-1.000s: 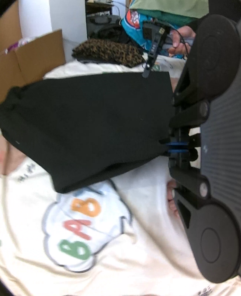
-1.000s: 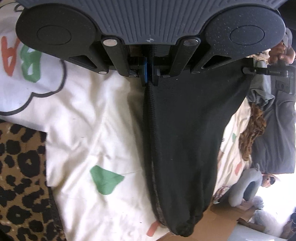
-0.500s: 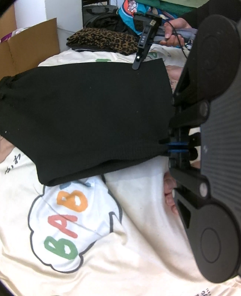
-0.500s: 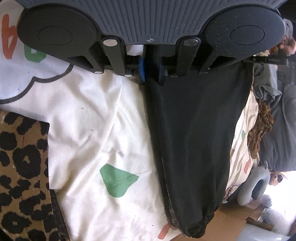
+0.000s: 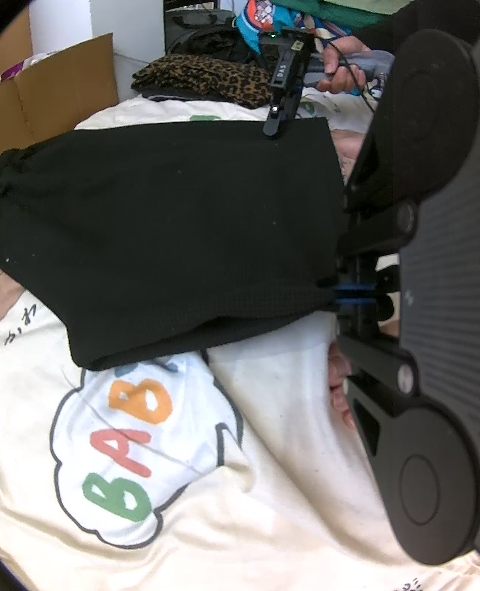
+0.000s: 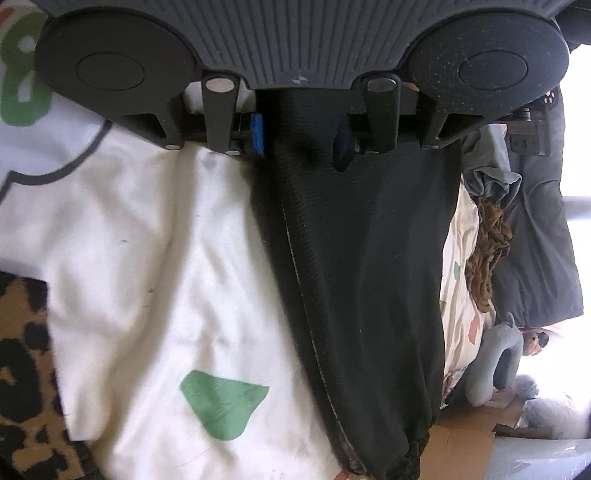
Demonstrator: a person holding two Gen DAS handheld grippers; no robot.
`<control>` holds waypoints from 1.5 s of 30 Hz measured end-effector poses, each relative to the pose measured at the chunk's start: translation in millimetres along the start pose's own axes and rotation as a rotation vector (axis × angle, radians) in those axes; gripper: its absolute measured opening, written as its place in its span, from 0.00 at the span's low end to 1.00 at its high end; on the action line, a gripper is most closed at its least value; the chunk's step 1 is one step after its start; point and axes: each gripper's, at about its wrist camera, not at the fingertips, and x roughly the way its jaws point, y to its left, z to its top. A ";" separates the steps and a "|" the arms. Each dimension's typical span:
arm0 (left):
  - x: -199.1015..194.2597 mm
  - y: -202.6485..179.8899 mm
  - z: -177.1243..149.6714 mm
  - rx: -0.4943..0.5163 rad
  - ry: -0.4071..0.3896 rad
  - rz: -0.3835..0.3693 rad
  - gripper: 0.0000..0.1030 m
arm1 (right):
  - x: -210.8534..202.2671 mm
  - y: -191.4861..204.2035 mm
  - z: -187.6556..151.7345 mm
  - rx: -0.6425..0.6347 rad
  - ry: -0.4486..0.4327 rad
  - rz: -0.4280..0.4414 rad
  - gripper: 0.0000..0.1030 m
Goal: Fold clothes
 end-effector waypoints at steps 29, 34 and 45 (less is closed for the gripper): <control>-37.4 -4.5 -2.4 0.019 0.023 -0.062 0.04 | -27.7 35.1 -10.8 -0.070 -0.055 0.093 0.02; -39.2 -4.4 -15.0 -0.003 0.040 -0.063 0.04 | -37.5 40.9 -21.7 -0.076 -0.035 0.131 0.02; -52.0 11.1 -55.5 -0.053 0.105 -0.103 0.04 | -54.3 41.9 -60.1 -0.096 0.056 0.206 0.02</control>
